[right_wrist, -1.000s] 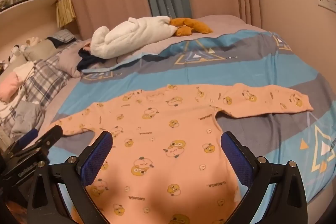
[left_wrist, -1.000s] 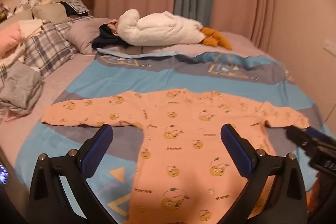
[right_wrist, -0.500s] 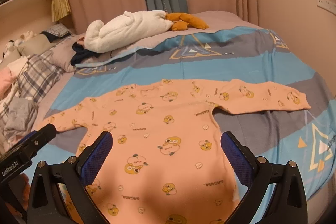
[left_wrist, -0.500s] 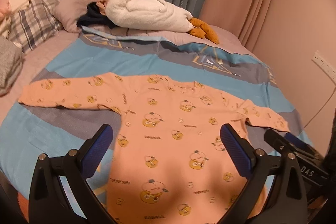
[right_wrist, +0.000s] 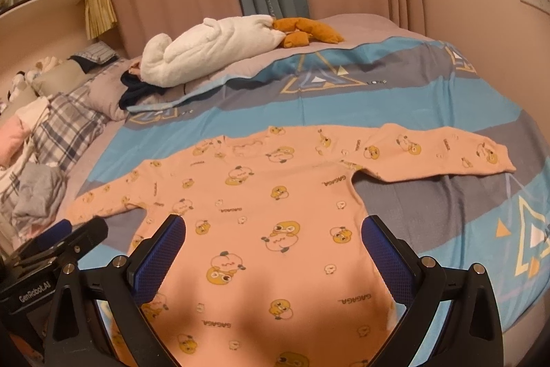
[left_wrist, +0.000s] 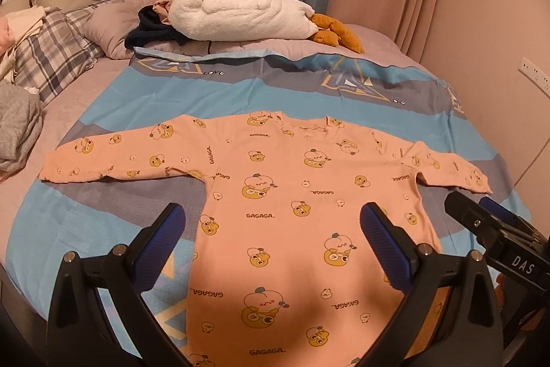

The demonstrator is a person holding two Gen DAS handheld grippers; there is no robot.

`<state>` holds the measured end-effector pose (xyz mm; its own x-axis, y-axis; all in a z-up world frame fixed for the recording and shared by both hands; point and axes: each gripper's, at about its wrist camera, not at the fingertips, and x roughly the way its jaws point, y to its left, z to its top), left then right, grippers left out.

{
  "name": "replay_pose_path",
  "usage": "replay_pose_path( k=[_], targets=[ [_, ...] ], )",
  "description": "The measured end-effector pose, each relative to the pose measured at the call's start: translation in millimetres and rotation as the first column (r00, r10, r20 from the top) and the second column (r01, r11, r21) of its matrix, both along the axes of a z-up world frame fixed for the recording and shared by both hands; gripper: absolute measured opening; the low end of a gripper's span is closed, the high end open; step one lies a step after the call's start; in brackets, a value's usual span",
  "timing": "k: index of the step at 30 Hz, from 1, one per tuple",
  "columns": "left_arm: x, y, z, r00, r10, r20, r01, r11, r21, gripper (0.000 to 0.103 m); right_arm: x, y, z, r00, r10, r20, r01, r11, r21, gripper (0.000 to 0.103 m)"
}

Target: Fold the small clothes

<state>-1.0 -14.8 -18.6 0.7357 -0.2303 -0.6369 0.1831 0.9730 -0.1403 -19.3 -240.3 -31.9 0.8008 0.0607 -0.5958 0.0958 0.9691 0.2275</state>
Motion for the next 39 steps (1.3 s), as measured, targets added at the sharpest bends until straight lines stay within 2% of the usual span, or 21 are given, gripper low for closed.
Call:
replay_pose_path(
  k=[5, 23, 39],
  targets=[
    [3.2, 0.7, -4.0, 1.0, 0.0, -0.022, -0.001, 1.0, -0.018, 0.101, -0.8, -0.5, 1.0, 1.0, 0.013, 0.001, -0.013, 1.0, 0.016, 0.102],
    [10.0, 1.2, -12.2, 0.999, 0.004, -0.05, -0.003, 1.0, 0.007, 0.1, 5.8, -2.9, -7.3, 1.0, 0.001, -0.025, 0.0, 0.999, 0.04, 0.102],
    [12.8, 6.1, -10.7, 0.996, -0.015, -0.085, 0.009, 0.997, -0.075, 0.097, 7.9, -2.6, -9.1, 1.0, -0.015, -0.024, 0.016, 0.999, 0.047, 0.102]
  ],
)
